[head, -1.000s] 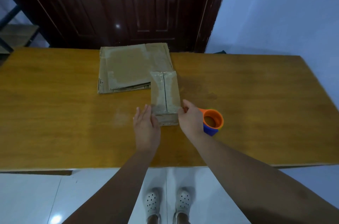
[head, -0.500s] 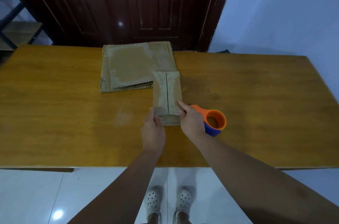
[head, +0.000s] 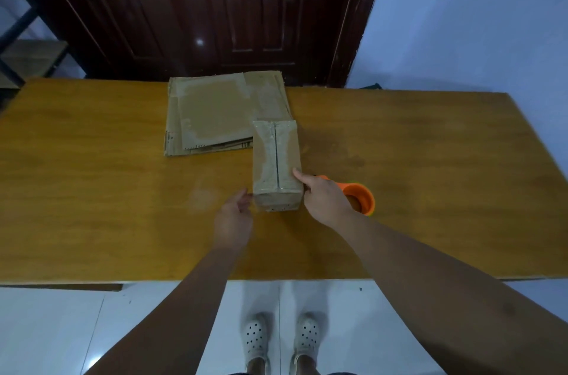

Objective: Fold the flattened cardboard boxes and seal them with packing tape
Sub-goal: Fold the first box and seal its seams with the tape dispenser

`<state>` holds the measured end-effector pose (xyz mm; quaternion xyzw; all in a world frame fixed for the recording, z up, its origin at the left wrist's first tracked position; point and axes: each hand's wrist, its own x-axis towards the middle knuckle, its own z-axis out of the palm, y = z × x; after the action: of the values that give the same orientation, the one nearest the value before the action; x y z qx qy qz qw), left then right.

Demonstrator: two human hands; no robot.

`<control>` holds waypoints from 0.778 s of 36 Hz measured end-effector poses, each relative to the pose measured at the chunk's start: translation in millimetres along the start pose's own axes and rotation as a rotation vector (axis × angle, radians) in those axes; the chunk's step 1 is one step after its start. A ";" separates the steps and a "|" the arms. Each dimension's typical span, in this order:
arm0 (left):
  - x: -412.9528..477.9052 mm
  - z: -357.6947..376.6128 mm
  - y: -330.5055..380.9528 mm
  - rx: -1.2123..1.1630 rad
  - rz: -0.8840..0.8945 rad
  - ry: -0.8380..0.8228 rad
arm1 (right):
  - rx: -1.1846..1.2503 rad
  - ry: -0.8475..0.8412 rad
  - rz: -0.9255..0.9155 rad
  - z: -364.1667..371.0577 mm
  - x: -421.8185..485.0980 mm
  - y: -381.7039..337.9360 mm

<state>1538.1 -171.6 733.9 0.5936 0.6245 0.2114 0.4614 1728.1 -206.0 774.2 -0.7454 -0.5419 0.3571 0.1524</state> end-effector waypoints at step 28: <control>10.3 -9.8 12.7 0.257 0.218 0.104 | -0.253 -0.013 -0.170 -16.4 11.3 12.8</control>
<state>1538.2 -156.6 745.7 0.7001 0.6016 0.2090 0.3229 1750.3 -197.7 773.6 -0.7077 -0.6449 0.2763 0.0834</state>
